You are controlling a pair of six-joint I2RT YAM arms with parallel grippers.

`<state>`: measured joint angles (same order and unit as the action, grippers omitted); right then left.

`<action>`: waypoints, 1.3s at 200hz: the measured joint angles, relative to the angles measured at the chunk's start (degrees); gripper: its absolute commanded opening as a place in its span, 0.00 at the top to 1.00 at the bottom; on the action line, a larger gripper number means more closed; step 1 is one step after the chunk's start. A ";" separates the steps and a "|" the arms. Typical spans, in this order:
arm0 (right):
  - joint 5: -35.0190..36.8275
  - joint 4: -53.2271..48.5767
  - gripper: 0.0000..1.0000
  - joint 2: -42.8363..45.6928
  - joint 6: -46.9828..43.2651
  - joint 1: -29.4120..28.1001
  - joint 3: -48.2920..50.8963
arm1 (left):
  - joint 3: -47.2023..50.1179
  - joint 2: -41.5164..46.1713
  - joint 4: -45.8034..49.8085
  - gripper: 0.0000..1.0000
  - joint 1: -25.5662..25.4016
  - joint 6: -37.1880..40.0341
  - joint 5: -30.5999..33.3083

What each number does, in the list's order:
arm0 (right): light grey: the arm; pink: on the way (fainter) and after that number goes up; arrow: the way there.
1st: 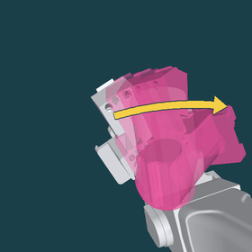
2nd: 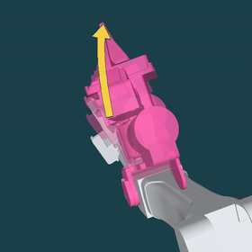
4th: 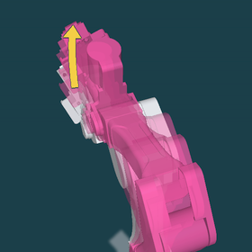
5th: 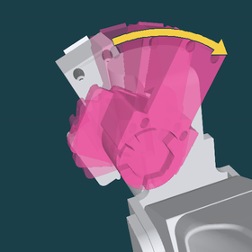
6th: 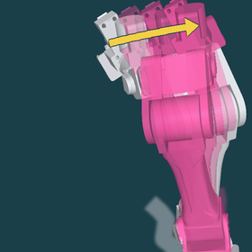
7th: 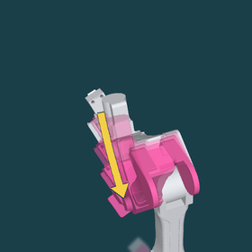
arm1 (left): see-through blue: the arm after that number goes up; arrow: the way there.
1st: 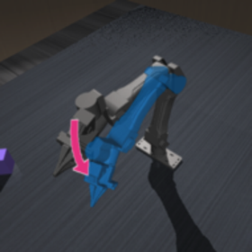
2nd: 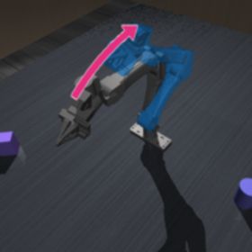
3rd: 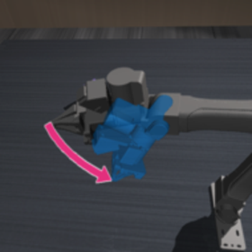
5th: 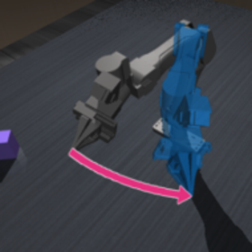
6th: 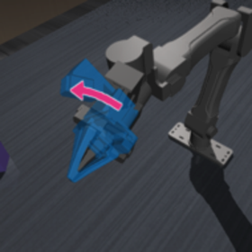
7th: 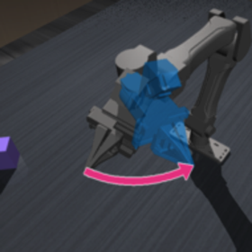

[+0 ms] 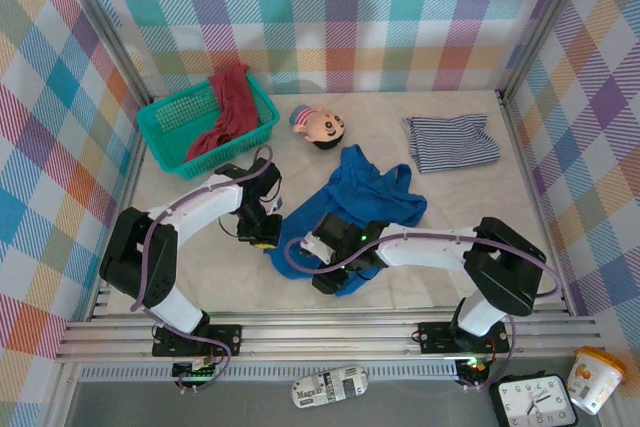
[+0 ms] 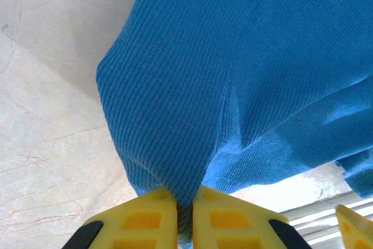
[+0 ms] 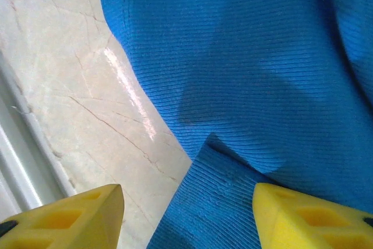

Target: Fold and stack the tank tops

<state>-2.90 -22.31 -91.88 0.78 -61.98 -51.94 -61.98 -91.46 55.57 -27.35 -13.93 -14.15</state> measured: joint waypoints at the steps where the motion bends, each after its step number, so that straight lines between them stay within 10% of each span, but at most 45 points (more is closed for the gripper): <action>1: 0.09 0.00 0.41 -0.07 -0.02 -0.04 -0.04 | 0.00 0.00 0.02 0.88 0.07 -0.04 -0.04; 101: 14.49 -5.75 0.88 -1.57 2.64 -1.09 -1.75 | 0.00 0.00 0.33 0.90 2.03 -0.46 -1.16; 260: 18.67 -17.92 0.88 19.82 7.06 13.51 1.64 | 1.09 0.72 -0.94 0.93 10.32 -1.60 -1.75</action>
<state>15.77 -40.23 -72.05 7.84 -48.47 -50.30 -60.88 -90.74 54.63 -17.04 -15.53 -15.90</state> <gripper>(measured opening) 0.117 0.074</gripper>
